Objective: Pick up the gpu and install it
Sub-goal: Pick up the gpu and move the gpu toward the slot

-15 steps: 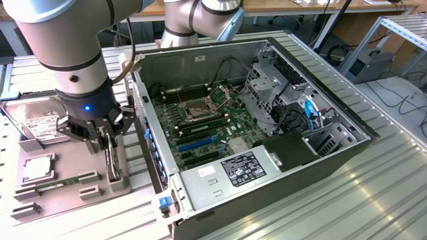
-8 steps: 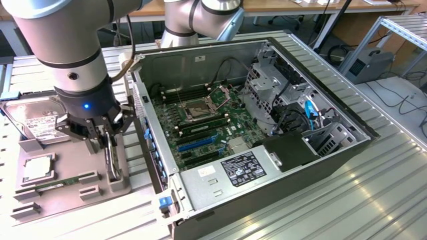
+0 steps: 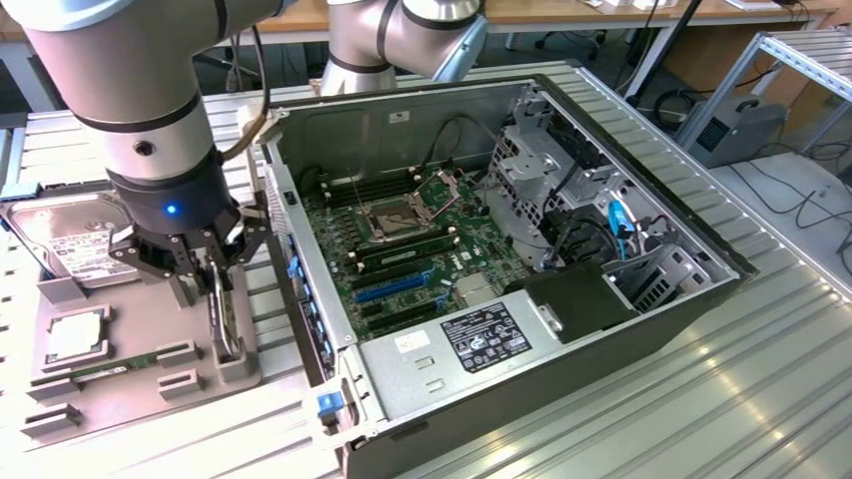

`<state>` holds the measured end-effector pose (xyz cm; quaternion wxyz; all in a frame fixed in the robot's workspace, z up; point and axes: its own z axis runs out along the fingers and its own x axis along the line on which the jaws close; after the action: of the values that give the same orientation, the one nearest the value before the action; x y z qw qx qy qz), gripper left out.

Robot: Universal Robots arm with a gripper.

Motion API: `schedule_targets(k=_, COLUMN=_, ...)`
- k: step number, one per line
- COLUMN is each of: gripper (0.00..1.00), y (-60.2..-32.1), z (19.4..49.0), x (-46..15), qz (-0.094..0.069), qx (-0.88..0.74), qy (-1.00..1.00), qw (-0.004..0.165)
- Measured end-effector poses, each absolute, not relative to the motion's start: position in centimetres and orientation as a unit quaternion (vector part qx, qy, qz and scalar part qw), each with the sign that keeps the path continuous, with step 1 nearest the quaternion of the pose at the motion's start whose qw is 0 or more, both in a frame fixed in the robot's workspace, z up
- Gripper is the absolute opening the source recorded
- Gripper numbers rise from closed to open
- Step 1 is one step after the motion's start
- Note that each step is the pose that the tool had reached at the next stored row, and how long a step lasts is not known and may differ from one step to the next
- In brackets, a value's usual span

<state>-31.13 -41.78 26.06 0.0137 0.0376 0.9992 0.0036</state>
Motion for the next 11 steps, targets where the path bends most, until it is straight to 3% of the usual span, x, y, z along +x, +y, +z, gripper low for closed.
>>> schedule_targets(k=11, gripper=0.27, y=-41.78, z=26.58, x=-31.13, qz=0.004, qx=0.038, qy=0.999, qw=0.014)
